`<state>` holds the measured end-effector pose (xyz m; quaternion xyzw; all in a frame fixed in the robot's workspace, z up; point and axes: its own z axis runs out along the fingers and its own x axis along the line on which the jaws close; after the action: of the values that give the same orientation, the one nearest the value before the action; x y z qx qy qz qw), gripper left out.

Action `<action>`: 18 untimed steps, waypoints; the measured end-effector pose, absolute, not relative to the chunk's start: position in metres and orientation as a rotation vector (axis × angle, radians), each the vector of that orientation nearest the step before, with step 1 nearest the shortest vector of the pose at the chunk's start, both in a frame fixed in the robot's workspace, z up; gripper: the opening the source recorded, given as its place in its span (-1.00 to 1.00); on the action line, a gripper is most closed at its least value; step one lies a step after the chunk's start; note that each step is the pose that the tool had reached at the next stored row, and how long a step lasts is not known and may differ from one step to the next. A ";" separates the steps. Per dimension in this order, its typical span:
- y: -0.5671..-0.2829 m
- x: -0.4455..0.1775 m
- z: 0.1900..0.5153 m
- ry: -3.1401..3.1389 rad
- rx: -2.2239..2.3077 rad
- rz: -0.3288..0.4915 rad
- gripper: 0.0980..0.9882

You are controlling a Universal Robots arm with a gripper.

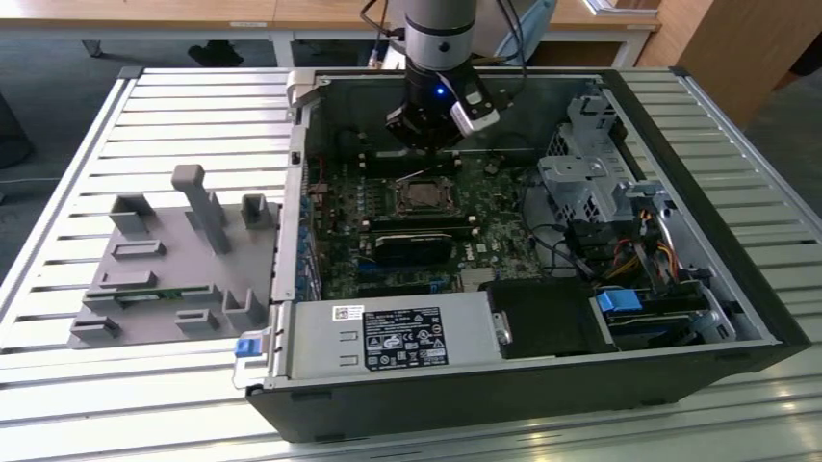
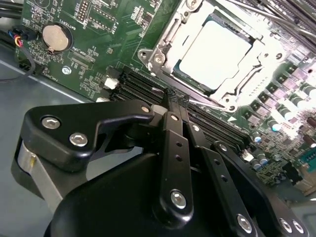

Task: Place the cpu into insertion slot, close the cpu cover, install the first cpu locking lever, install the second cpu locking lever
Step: 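Install the first cpu locking lever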

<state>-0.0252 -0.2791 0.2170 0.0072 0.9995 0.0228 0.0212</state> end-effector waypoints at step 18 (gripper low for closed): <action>-0.278 -0.020 0.201 3.099 0.022 0.063 -0.95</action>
<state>-0.0201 -0.2784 0.2015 0.0072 0.9995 0.0203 0.0211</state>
